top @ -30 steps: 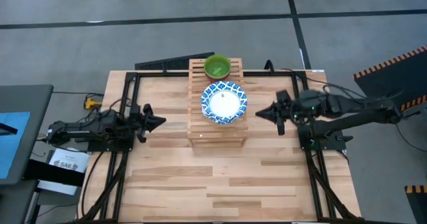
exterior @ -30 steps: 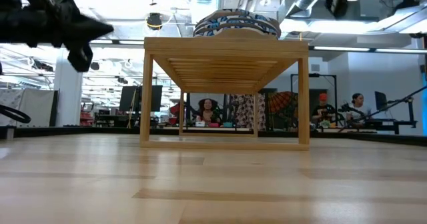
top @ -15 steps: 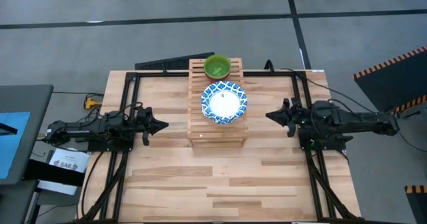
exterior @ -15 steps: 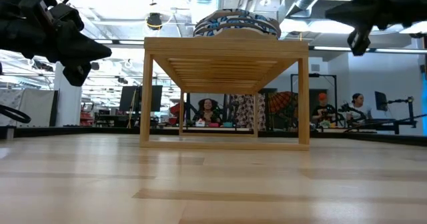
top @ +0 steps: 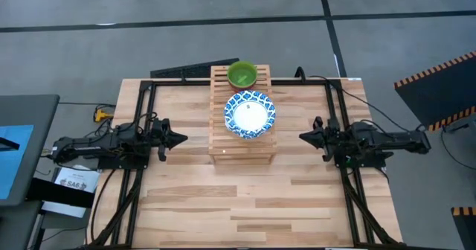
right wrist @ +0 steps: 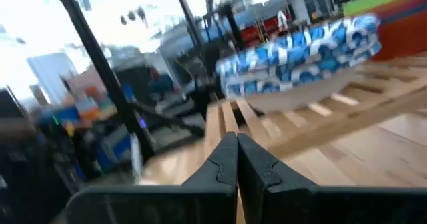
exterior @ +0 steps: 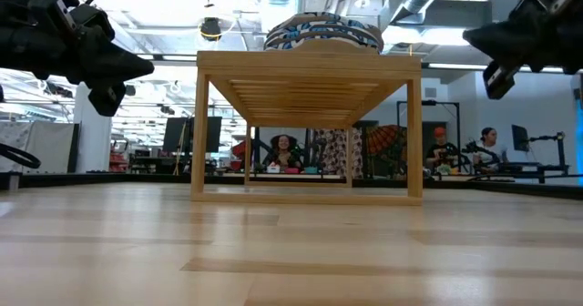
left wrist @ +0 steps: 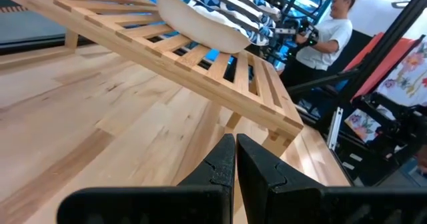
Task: Place and stack bowls onto a shelf
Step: Return to Home Position
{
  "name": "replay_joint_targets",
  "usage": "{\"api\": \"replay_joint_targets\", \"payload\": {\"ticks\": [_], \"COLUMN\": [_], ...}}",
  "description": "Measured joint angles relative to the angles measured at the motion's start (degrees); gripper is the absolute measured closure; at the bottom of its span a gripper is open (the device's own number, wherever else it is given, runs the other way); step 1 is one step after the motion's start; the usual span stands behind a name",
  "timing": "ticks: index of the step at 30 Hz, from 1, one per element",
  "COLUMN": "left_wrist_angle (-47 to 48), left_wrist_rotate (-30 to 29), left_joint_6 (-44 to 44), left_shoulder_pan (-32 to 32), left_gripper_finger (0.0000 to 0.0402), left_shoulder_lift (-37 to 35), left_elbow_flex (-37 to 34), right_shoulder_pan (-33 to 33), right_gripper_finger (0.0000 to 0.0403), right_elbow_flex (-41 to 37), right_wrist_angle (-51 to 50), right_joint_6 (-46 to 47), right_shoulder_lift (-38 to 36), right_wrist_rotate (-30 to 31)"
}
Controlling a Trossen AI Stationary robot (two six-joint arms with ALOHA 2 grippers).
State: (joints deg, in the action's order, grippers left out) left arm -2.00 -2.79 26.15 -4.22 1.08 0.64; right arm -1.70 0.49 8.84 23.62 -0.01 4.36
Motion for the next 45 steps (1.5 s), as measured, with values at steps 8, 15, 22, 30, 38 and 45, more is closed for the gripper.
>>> {"api": "replay_joint_targets", "payload": {"ticks": [8, 15, 22, 30, 38, 45], "left_wrist_angle": [0.08, -0.05, -0.04, 0.17, 0.15, 0.19], "left_wrist_rotate": [0.03, 0.24, 0.33, 1.2, 1.49, 1.44], "left_joint_6": [0.0, 0.0, 0.0, 0.0, 0.0, 0.0], "left_shoulder_pan": [-0.01, -0.01, -0.01, -0.01, 0.08, 0.12], "left_gripper_finger": [0.0401, 0.0401, 0.0401, 0.0401, 0.0401, 0.0401], "left_shoulder_lift": [-1.0, -1.02, -1.0, -1.0, -1.0, -0.56], "left_elbow_flex": [-0.04, -0.08, -0.13, -0.17, -0.22, -0.22], "right_shoulder_pan": [-2.07, -2.05, -2.03, -2.03, -2.07, -2.01], "right_gripper_finger": [0.0382, 0.0379, 0.0359, 0.0356, 0.0355, 0.0355], "right_elbow_flex": [-0.02, -0.07, -0.1, -0.13, -0.15, -0.17], "right_wrist_angle": [-4.77, -6.47, -6.62, -6.62, -6.58, -6.79], "right_joint_6": [-8.14, -10.56, -10.17, -10.14, -10.01, -10.01], "right_shoulder_lift": [0.08, 0.12, 0.37, 0.41, 0.1, 0.11], "right_wrist_rotate": [0.04, -0.26, -0.22, -0.18, 0.02, 0.02]}}
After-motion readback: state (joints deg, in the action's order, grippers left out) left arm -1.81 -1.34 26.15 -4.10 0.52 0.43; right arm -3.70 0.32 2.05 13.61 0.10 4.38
